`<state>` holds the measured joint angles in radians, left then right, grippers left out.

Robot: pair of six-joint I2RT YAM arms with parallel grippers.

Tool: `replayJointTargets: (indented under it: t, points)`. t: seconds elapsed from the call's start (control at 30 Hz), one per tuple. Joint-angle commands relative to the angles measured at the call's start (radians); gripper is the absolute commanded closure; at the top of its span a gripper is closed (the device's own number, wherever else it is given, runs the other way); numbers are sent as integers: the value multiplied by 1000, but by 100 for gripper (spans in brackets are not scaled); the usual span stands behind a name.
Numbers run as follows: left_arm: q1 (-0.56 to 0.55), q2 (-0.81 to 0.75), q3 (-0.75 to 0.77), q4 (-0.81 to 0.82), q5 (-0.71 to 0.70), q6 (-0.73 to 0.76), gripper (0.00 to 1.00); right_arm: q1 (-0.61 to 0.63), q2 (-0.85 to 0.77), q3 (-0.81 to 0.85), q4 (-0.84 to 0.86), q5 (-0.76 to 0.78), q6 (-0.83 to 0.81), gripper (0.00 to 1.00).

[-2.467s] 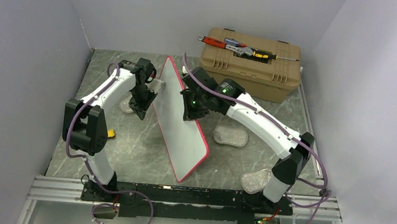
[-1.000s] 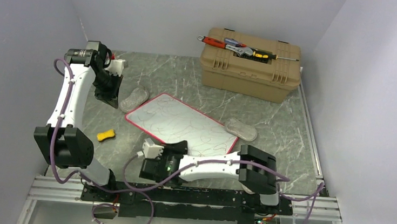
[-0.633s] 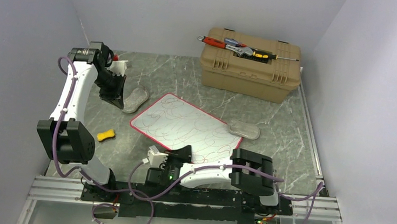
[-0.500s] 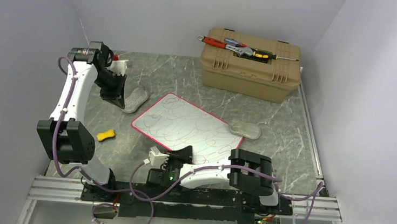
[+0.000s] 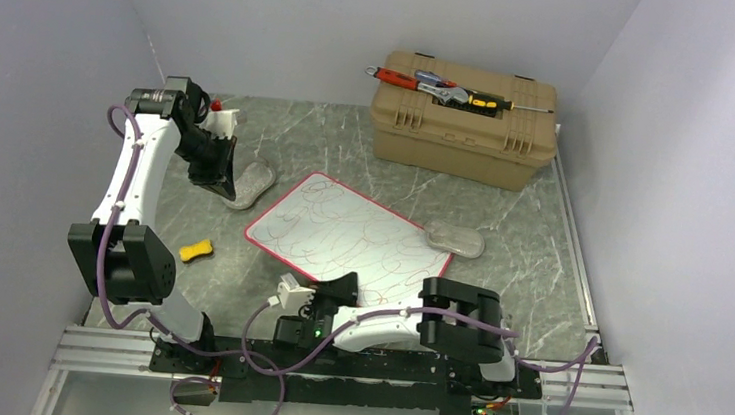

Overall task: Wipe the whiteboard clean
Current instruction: Place the whiteboard at the center of the board.

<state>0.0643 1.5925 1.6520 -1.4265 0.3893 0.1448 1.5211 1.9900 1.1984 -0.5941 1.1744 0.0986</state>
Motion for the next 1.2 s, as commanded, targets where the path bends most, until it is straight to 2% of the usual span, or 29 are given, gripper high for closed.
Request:
replayJointTargets:
  t: [0.0, 0.5, 0.93, 0.97, 1.13, 1.17]
  points:
    - [-1, -26, 37, -7, 39, 16, 100, -10, 43, -7, 224, -514, 354, 100]
    - [-1, -16, 33, -8, 69, 27, 100, 15, 88, -26, 249, -546, 385, 100]
    - [-2, 12, 37, 4, 93, 18, 100, 39, 62, -98, 270, -596, 455, 100]
    - [0, 17, 37, 2, 91, 19, 100, 42, 57, -102, 266, -599, 459, 99]
    - [-2, 26, 23, 11, 100, 20, 99, 50, 3, -148, 277, -624, 471, 65]
    - [-1, 27, 22, 13, 101, 18, 99, 51, -7, -149, 278, -628, 470, 55]
